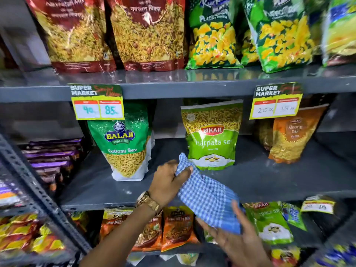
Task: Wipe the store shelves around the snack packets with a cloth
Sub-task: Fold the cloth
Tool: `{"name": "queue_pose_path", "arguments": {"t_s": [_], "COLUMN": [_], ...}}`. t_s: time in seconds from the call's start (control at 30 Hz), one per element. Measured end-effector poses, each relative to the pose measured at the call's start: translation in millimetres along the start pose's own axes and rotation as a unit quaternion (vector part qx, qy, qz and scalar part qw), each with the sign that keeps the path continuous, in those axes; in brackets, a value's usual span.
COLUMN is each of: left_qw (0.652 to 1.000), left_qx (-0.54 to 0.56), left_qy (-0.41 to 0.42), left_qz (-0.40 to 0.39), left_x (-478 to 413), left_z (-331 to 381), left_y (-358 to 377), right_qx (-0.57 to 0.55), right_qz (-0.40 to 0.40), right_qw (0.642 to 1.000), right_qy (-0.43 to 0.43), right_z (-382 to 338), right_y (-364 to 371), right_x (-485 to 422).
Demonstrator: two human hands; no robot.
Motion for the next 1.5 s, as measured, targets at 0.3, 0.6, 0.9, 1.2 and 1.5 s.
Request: {"name": "queue_pose_path", "arguments": {"t_s": [0.3,0.6,0.9,1.2,1.5], "left_qw": [0.967,0.959,0.920,0.940,0.888], "left_qx": [0.173,-0.074,-0.272,-0.264,0.399], "left_qy": [-0.186,-0.258,-0.274,-0.089,-0.218], "left_qz": [-0.002,0.095,-0.065,-0.196,-0.075], "left_x": [21,63,67,34,62], "left_z": [-48,-132,-147,-86,-52], "left_y": [23,-38,45,130,122], "right_qx": [0.462,0.589,0.513,0.462,0.724], "right_qz": [0.237,0.069,0.242,0.277,-0.025], "right_qw": [0.838,0.792,0.821,0.837,0.654], "right_qy": [-0.168,-0.145,-0.062,-0.096,-0.220], "right_z": [-58,6,66,-19,-116], "right_y": [-41,11,-49,-94,58], "right_x": [-30,-83,-94,-44,-17]}}
Point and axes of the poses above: each hand's wrist, its own x-axis away from the middle knuckle, its own y-axis out of the palm, z = x × y, the point moved 10 cm from there along -x, towards the middle knuckle, and after that the axes turned 2 degrees about -y, right-handed, at the moved point
